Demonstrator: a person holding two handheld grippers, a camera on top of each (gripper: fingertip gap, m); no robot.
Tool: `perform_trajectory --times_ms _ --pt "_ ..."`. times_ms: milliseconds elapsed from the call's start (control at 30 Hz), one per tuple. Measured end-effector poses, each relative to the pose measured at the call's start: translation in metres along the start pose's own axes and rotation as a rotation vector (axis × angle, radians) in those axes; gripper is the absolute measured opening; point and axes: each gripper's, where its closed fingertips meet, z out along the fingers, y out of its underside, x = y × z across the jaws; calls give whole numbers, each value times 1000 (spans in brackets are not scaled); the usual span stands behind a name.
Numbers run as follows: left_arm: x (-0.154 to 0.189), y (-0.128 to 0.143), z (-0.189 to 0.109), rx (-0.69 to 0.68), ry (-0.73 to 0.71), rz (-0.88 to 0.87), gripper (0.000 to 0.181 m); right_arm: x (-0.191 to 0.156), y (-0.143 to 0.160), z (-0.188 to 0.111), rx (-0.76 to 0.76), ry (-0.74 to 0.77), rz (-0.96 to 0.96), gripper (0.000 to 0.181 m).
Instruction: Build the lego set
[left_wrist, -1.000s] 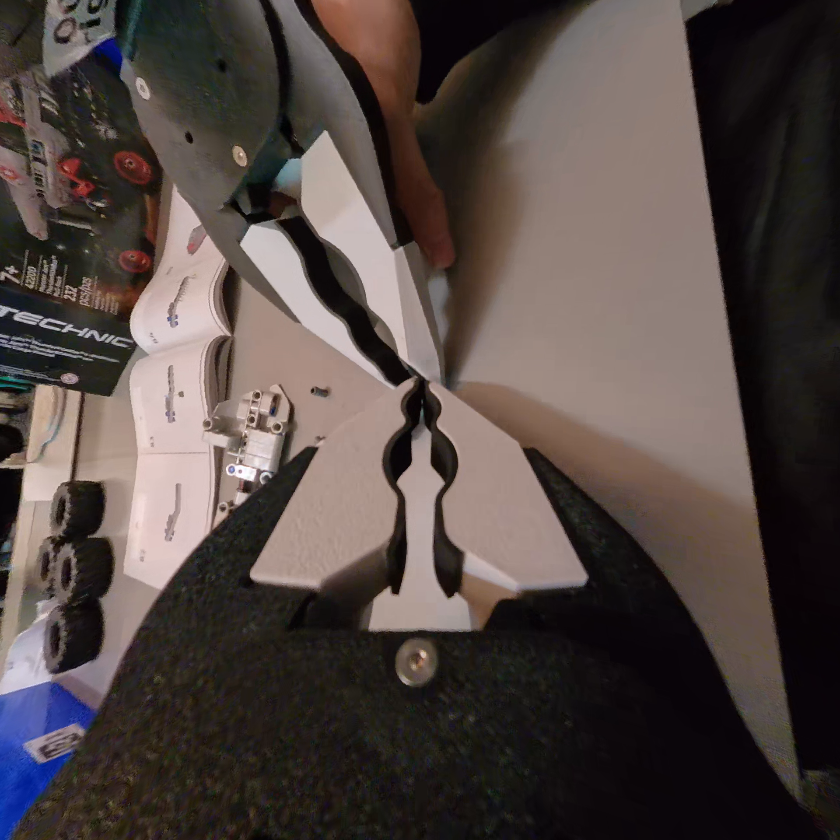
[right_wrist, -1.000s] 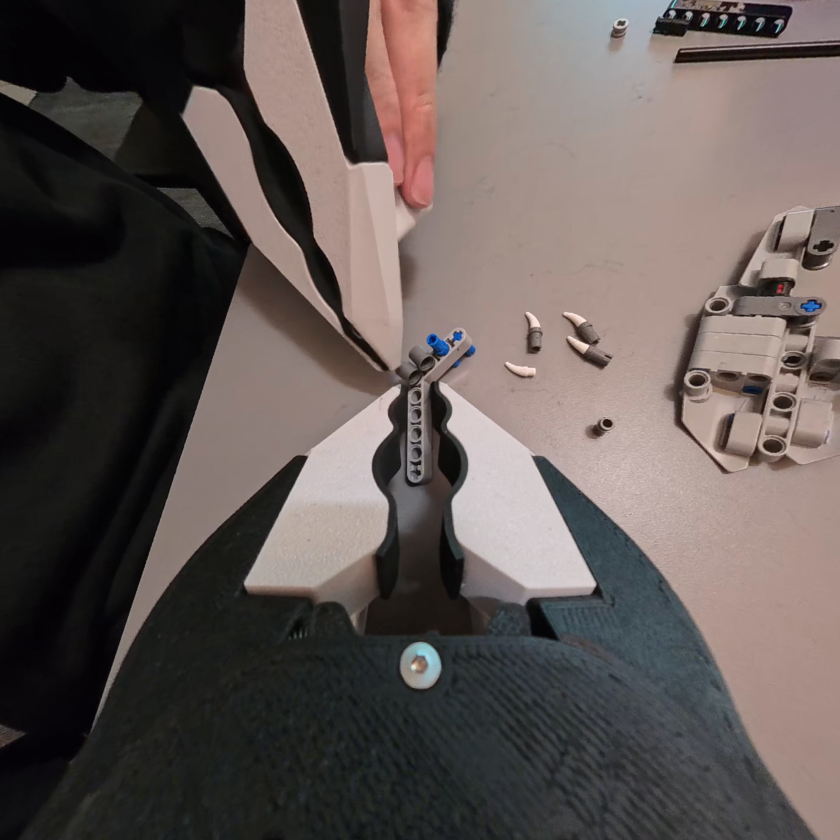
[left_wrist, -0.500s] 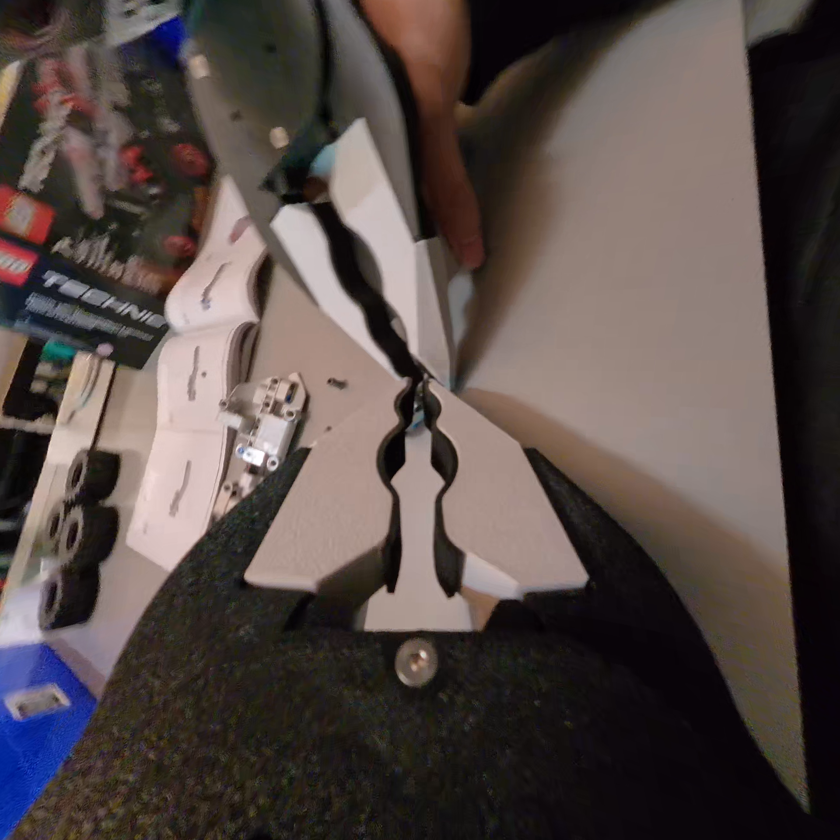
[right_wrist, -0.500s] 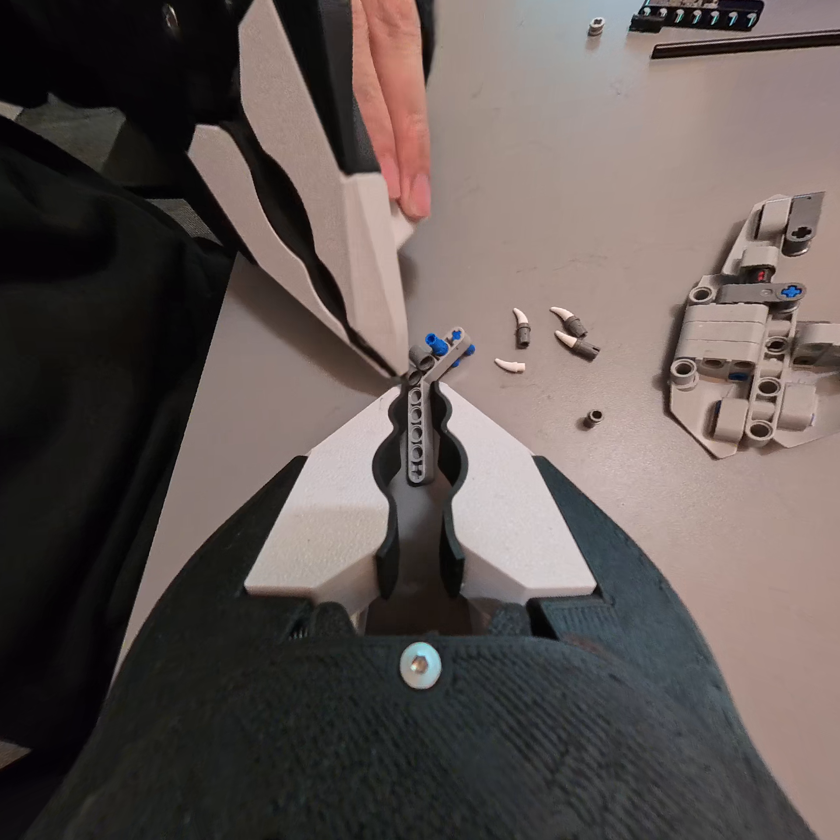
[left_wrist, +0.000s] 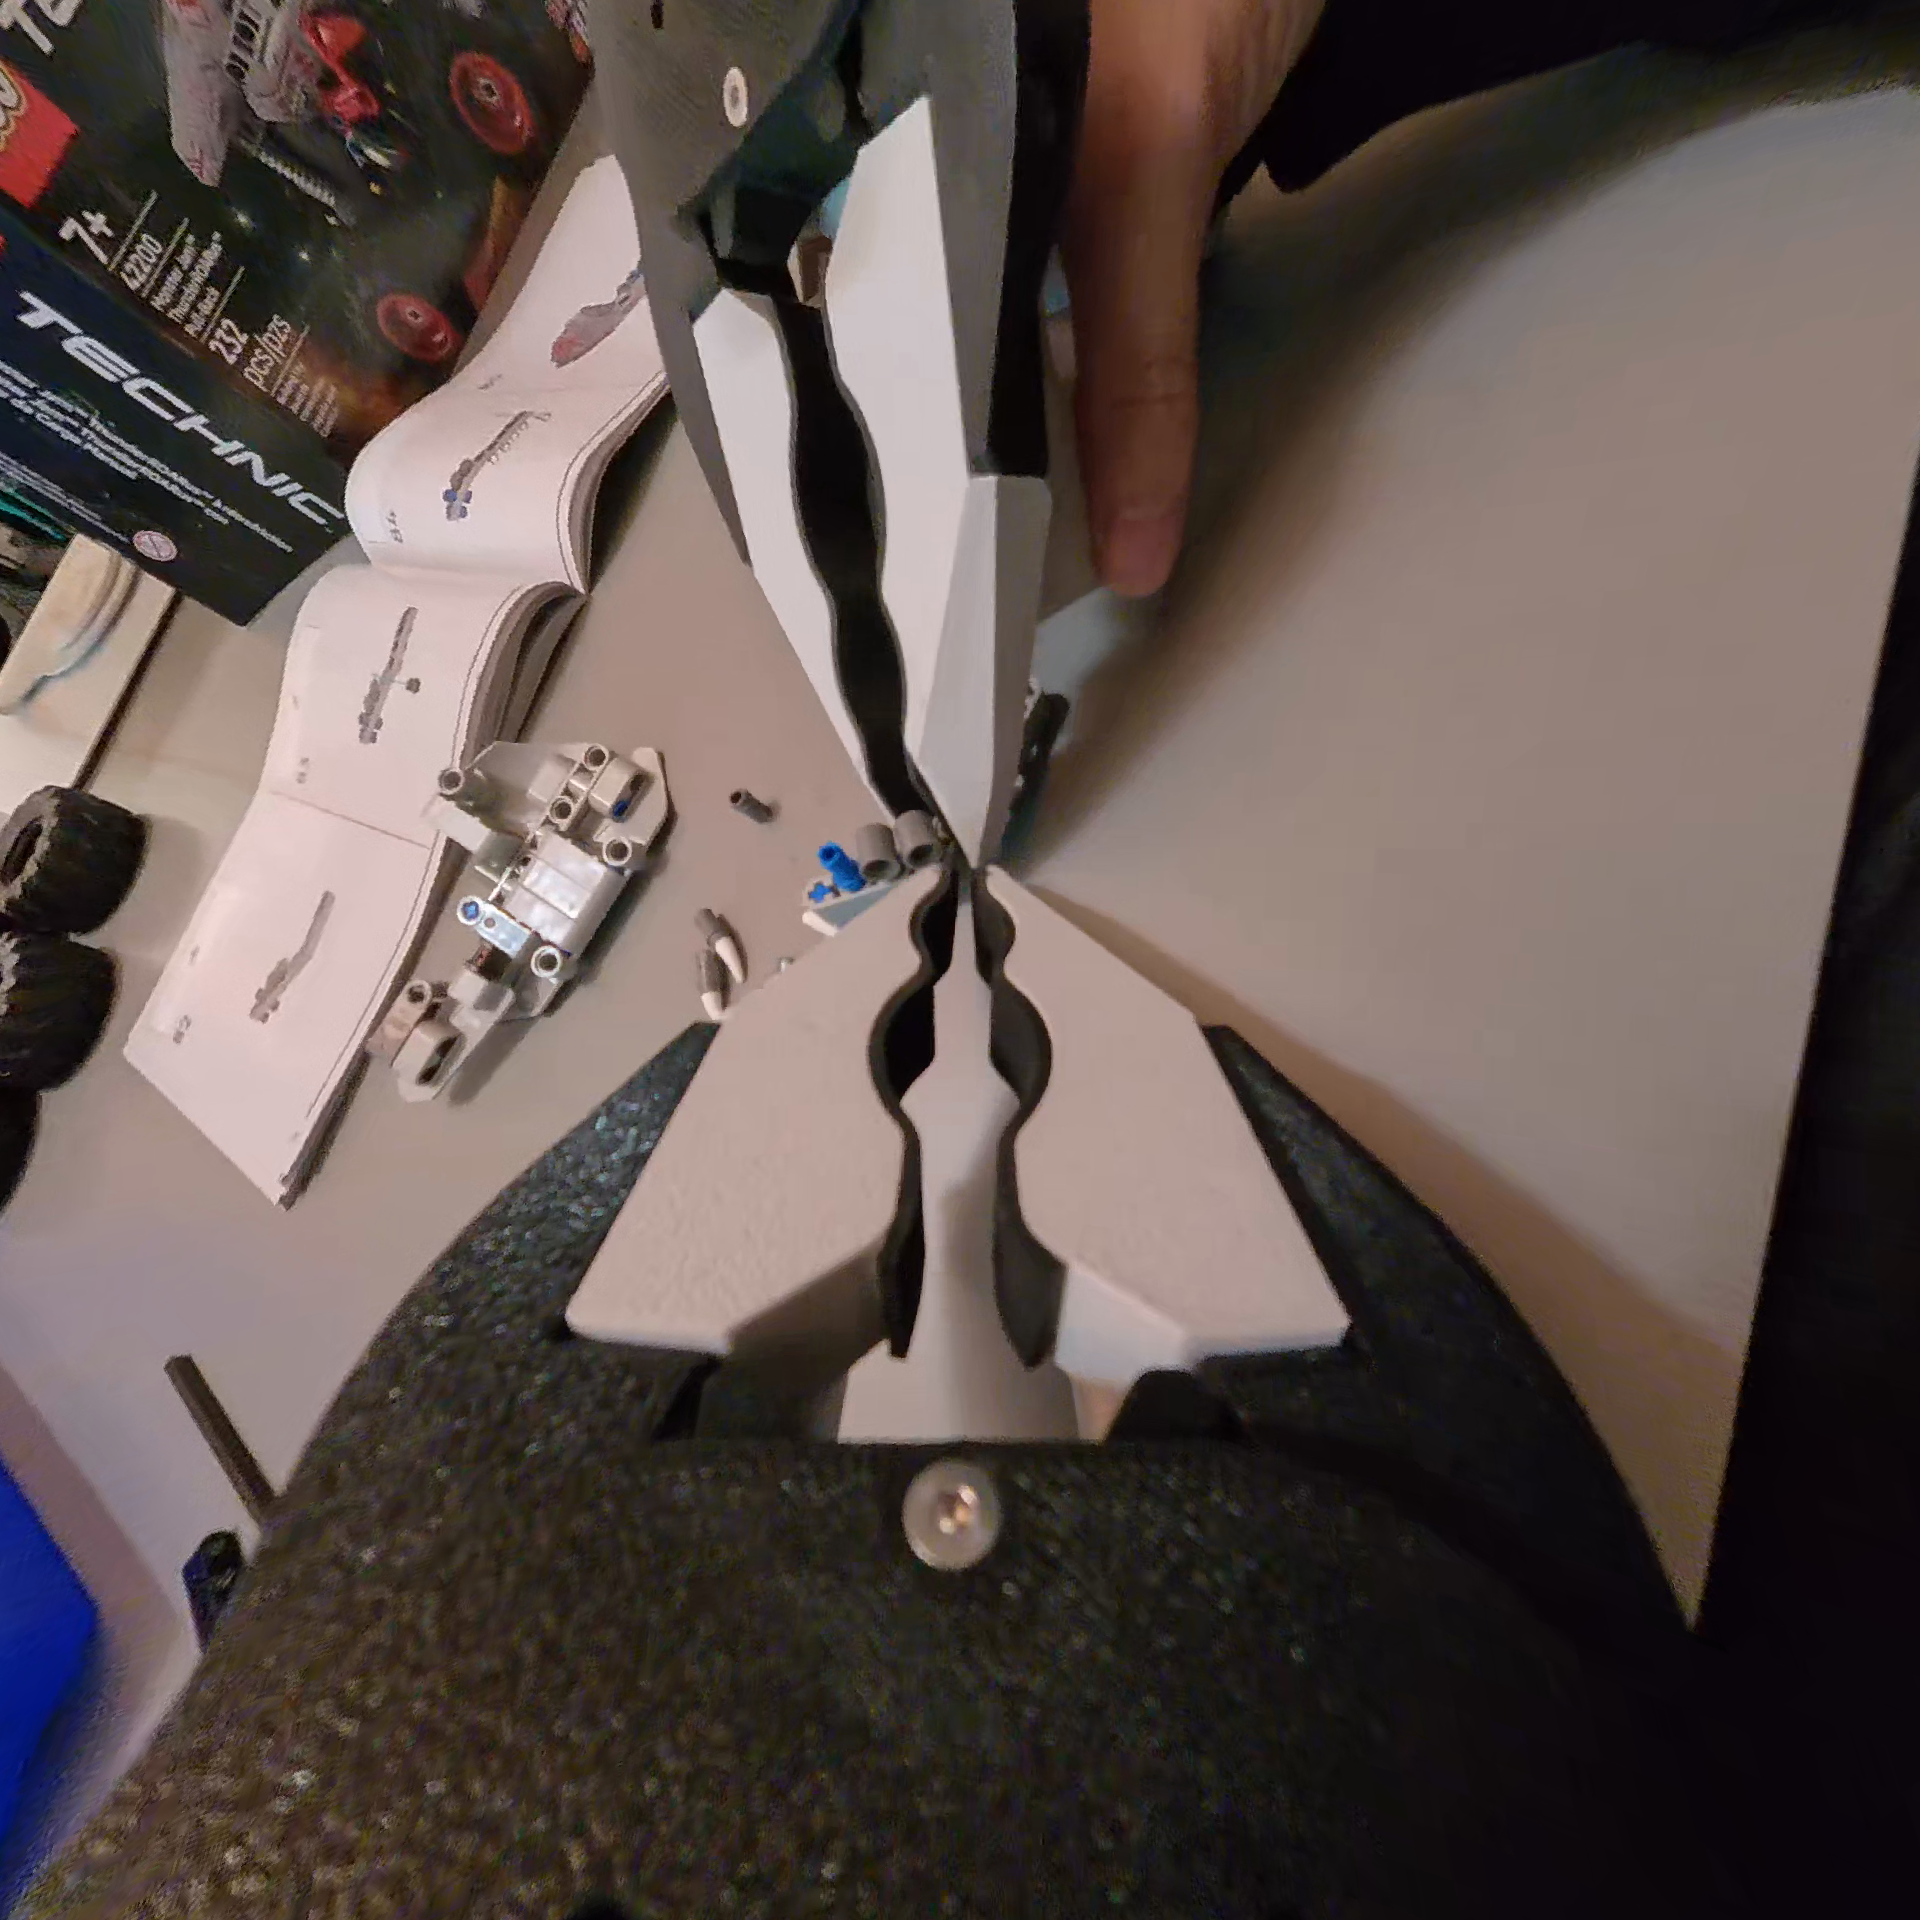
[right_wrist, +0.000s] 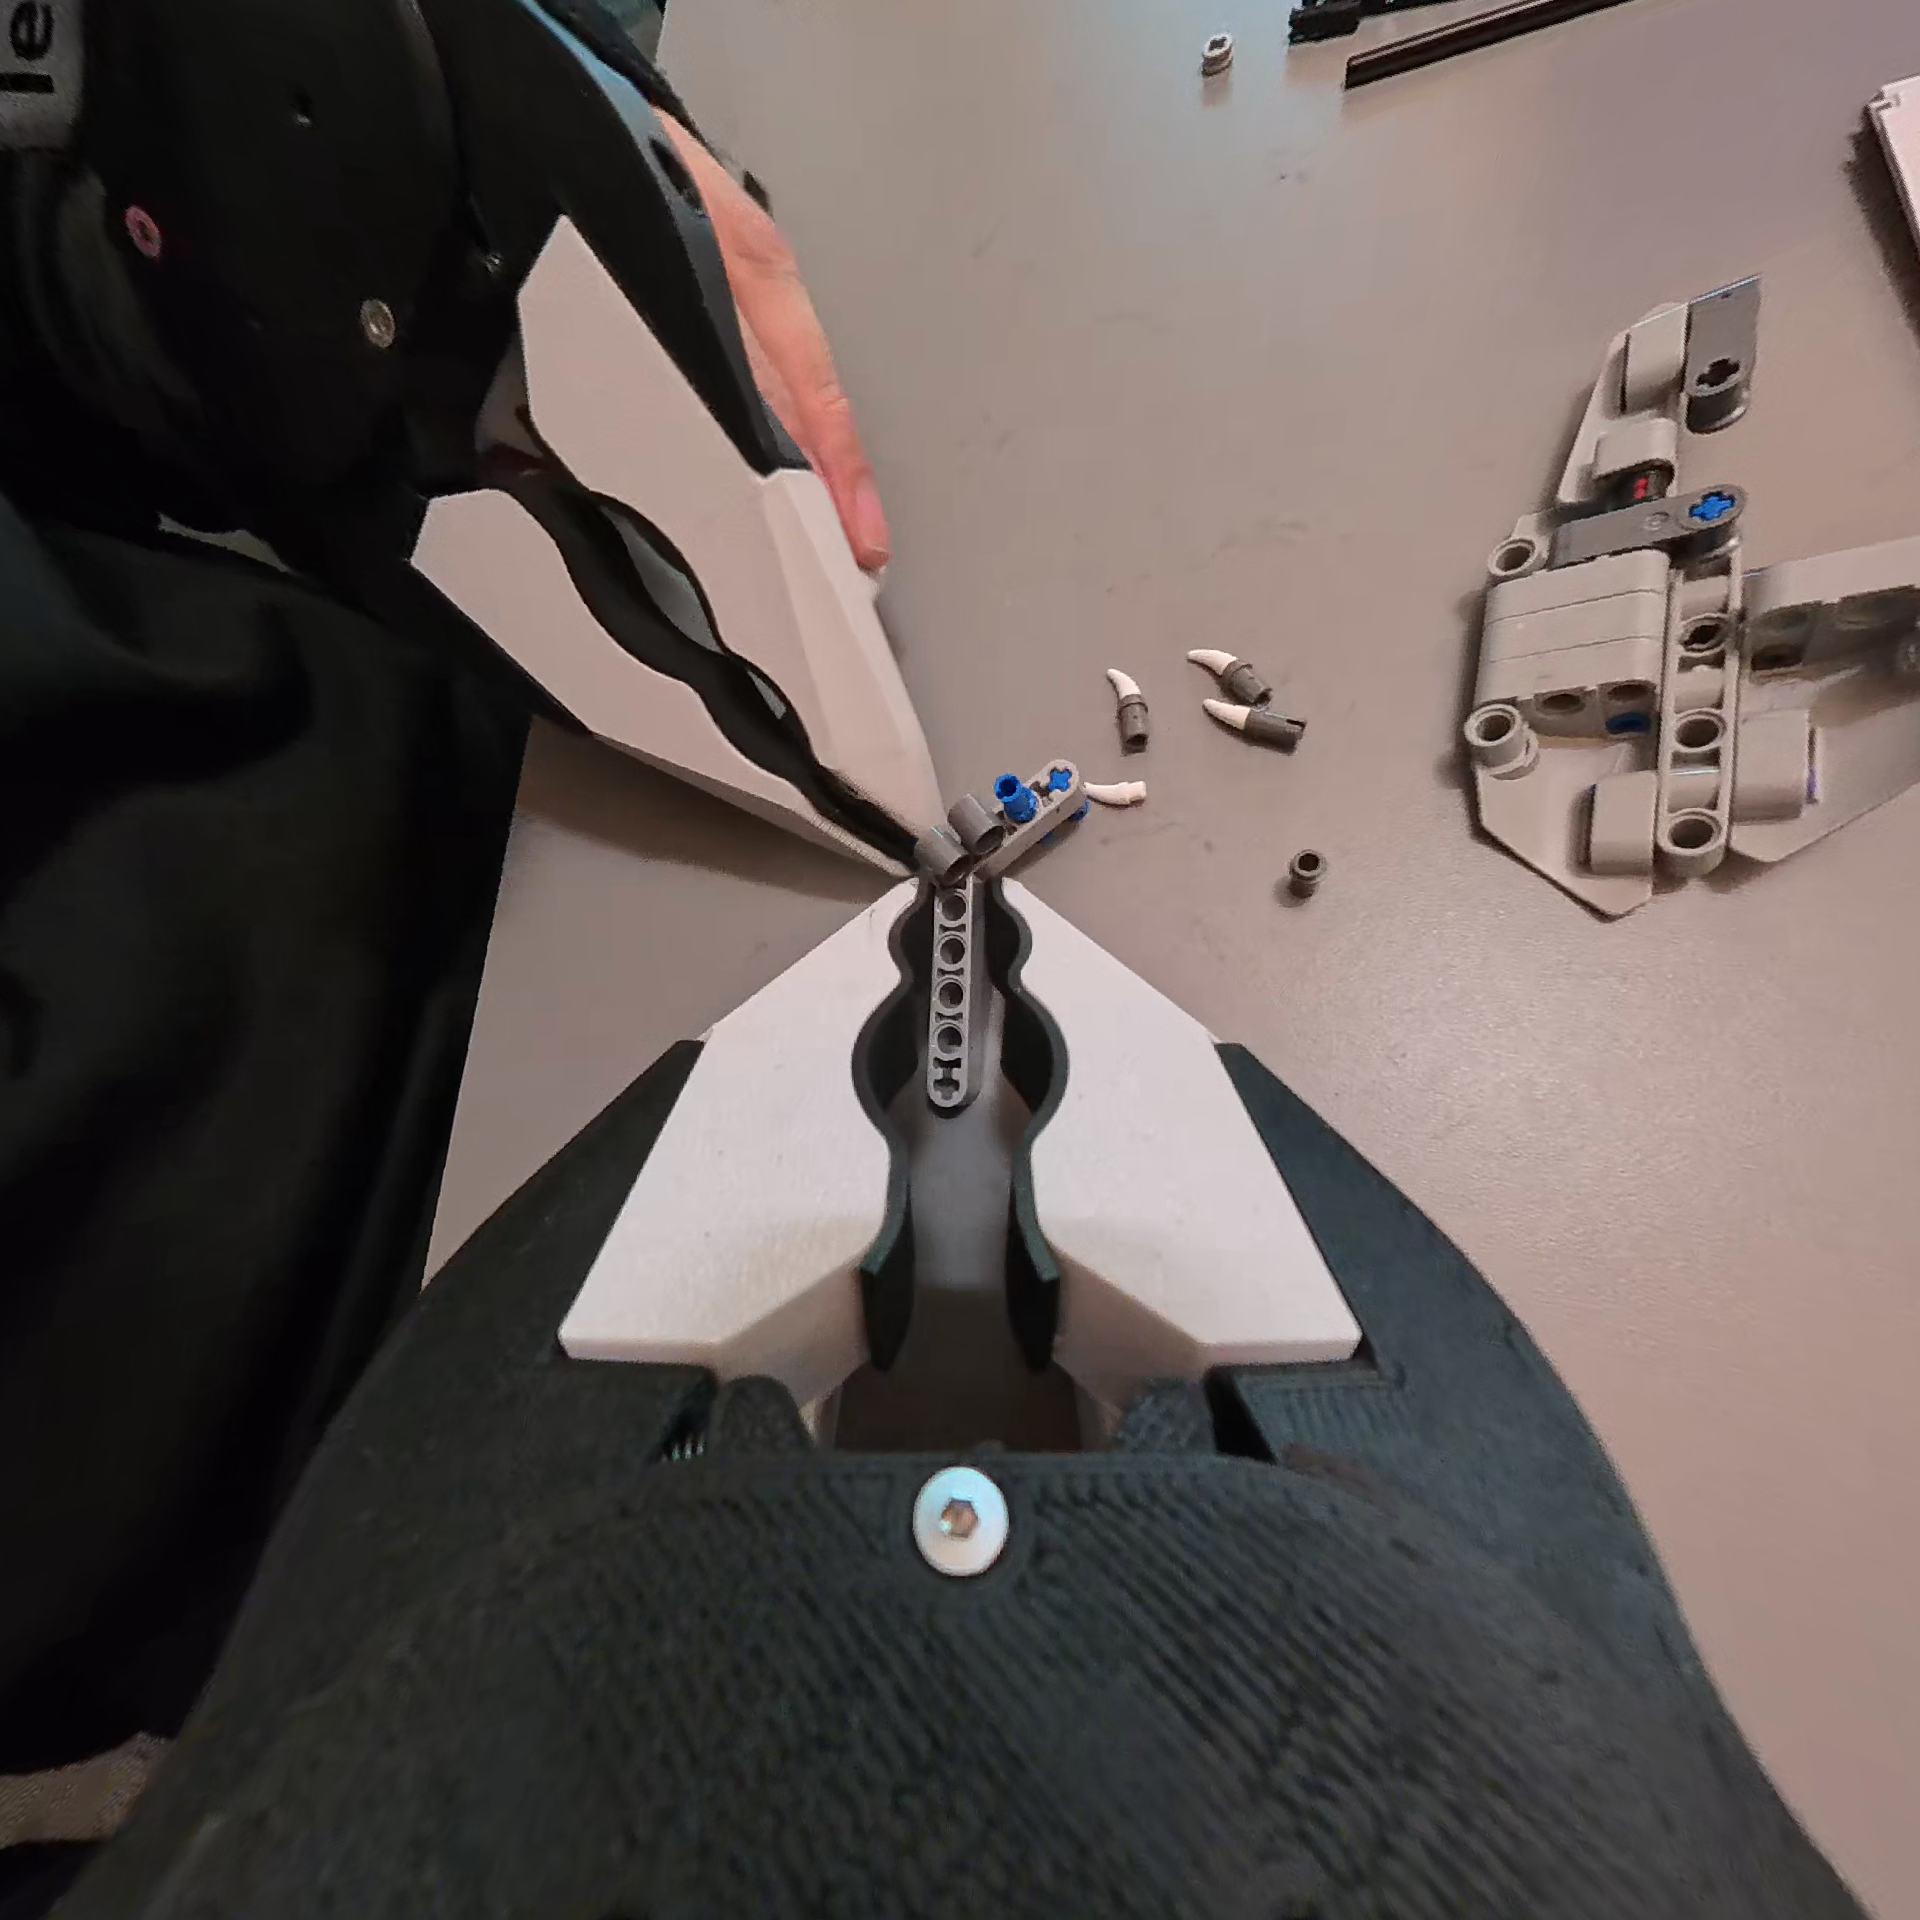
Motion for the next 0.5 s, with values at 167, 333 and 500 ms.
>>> perform_trajectory --times_ms 167,333,500 --pt "-5 -2 3 -3 -17 -30 0 6 -2 -3 22 -1 65 7" --pt "-11 -4 1 4 -37 -81 0 7 -2 -3 26 -11 81 7" --pt "-14 -7 1 23 -32 -131 0 7 -2 -4 30 -17 89 7"
